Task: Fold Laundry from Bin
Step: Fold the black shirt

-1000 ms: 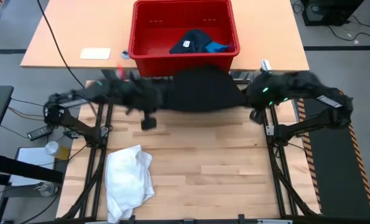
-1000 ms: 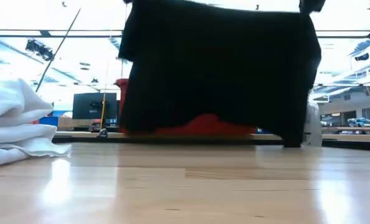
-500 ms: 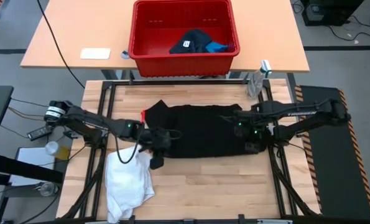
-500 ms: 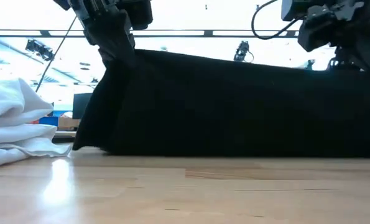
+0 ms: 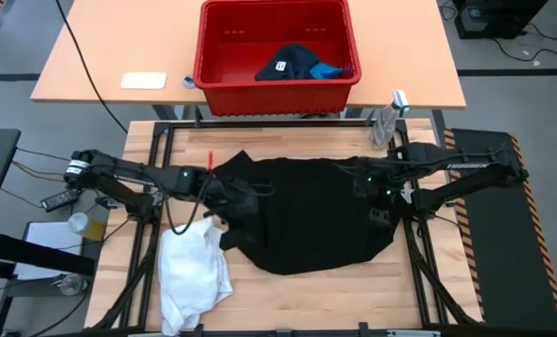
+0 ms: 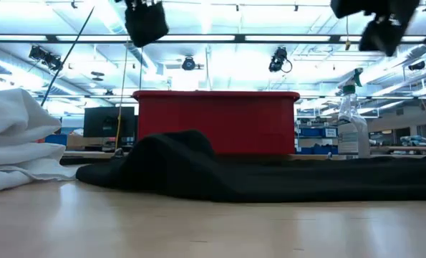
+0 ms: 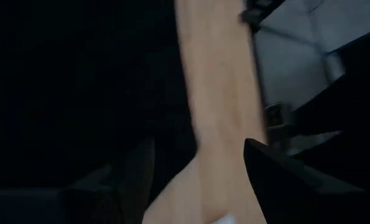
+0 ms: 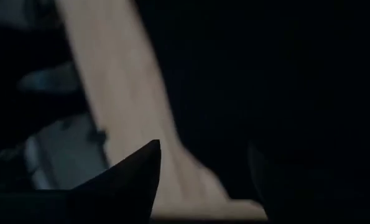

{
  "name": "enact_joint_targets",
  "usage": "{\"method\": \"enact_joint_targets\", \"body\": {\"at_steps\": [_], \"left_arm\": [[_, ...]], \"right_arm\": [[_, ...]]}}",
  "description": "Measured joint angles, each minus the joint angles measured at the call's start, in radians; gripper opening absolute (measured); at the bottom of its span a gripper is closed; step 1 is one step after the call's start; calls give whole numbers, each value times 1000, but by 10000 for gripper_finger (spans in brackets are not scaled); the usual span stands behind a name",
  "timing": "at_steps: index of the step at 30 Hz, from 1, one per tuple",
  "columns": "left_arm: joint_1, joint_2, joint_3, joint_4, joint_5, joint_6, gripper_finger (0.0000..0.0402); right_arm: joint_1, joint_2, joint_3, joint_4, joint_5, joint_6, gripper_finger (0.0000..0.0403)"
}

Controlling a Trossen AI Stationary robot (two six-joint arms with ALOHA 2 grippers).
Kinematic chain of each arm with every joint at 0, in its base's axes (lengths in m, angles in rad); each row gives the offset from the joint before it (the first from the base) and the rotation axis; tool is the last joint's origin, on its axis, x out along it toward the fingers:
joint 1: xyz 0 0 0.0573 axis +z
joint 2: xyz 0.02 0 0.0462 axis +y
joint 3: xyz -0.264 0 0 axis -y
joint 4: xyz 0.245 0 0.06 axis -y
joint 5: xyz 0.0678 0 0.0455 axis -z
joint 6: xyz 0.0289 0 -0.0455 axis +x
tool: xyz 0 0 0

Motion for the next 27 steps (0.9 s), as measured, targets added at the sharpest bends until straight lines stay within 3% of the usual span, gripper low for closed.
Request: {"method": "enact_joint_targets", "body": {"at_steps": [4, 11, 14, 20, 27], "left_arm": [[78, -16, -31, -148, -179, 17, 247], [264, -12, -240, 112, -185, 13, 213], [306, -12, -292, 257, -187, -21, 204], [311, 82, -313, 324, -261, -64, 185], [247, 162, -303, 253, -217, -169, 176]], "right_arm": [[-1, -1, 13, 90, 173, 11, 245], [-46, 8, -123, 409, 236, 77, 232], [-52, 8, -165, 459, 287, 152, 225], [-36, 7, -213, 573, 449, 256, 208], [-13, 7, -217, 623, 469, 274, 201]]}}
